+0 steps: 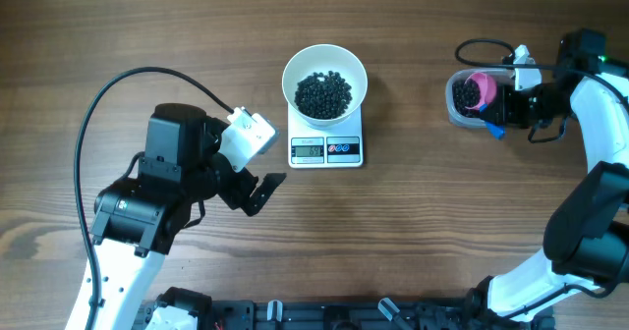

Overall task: Scoop item into bowl and weigh 150g on scale
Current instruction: 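Carry the scoop to the bowl and tip beans in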

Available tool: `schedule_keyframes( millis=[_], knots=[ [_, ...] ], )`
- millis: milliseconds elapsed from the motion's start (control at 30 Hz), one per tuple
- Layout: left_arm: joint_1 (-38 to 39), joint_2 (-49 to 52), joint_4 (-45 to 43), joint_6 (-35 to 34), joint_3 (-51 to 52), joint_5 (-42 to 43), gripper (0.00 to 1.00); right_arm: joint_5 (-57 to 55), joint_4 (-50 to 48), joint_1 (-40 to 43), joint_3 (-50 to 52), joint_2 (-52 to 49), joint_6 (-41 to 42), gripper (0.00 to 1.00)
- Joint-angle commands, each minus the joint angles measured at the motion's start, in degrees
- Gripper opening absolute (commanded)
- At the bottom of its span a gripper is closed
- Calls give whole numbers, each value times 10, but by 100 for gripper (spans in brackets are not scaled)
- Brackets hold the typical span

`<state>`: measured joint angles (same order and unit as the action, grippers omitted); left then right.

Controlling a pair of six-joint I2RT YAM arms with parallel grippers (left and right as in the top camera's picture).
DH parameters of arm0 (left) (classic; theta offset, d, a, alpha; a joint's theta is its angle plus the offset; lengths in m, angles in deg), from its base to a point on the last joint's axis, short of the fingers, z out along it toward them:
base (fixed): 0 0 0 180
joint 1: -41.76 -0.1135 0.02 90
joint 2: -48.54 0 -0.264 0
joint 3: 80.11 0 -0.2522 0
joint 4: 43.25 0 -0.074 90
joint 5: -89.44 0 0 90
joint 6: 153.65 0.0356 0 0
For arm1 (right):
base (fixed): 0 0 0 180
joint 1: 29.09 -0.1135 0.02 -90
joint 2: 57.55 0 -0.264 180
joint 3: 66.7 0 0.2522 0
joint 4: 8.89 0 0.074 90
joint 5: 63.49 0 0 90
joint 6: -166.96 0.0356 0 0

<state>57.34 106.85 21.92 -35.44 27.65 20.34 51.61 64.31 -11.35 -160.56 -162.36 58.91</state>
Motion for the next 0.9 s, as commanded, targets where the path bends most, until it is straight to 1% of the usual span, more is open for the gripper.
schedule_keyframes(
  millis=[0,133,433,500,667,767,867],
  knots=[
    [-4,2,-1,-3,-13,5,100,24,10,-1,-12,-12,18,4],
    [-4,2,-1,-3,-13,5,100,35,15,15,-12,-12,47,4],
    [-4,2,-1,-3,-13,5,100,132,34,95,-12,-12,44,4],
    [-4,2,-1,-3,-13,5,100,166,39,111,-12,-12,30,4],
    [-4,2,-1,-3,-13,5,100,191,49,141,-12,-12,23,4],
    [-4,2,-1,-3,-13,5,100,220,62,144,-12,-11,13,4],
    [-4,2,-1,-3,-13,5,100,282,82,144,-12,-9,-2,4]
  ],
)
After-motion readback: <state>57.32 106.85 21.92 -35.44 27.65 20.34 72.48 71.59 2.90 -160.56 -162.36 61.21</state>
